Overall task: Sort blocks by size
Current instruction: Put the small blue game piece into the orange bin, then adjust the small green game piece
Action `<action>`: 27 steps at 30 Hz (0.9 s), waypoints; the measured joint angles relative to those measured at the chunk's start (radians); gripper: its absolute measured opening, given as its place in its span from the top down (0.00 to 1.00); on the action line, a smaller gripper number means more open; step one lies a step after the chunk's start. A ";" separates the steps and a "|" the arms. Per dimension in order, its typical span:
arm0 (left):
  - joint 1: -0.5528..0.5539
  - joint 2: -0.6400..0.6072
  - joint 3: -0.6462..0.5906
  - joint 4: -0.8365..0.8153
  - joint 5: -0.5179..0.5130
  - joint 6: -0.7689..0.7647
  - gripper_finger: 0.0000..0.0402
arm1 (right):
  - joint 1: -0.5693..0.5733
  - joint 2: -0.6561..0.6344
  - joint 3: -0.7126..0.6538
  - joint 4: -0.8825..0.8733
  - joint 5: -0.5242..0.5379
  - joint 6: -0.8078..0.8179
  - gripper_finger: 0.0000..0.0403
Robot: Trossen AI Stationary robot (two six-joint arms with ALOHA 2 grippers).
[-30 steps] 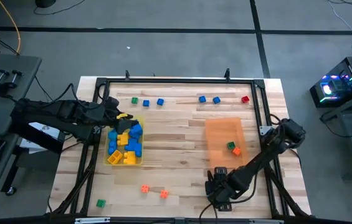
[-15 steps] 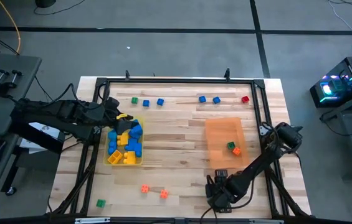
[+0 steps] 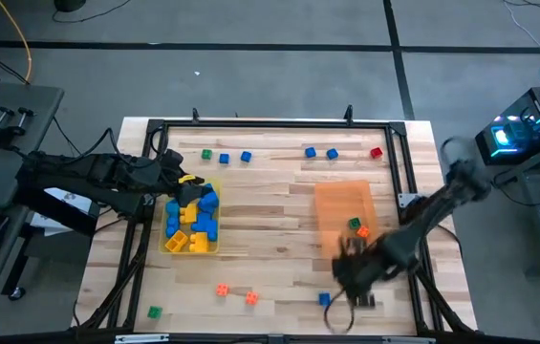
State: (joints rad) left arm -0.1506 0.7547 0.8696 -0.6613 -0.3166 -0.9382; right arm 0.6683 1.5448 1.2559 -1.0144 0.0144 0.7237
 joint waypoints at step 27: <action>0.026 0.000 0.000 0.061 -0.033 0.018 0.24 | -0.527 -0.181 -0.009 0.178 0.166 -0.167 0.16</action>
State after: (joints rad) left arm -0.1248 0.7551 0.8696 -0.6000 -0.3494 -0.9200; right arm 0.1414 1.3638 1.2469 -0.8365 0.1799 0.5570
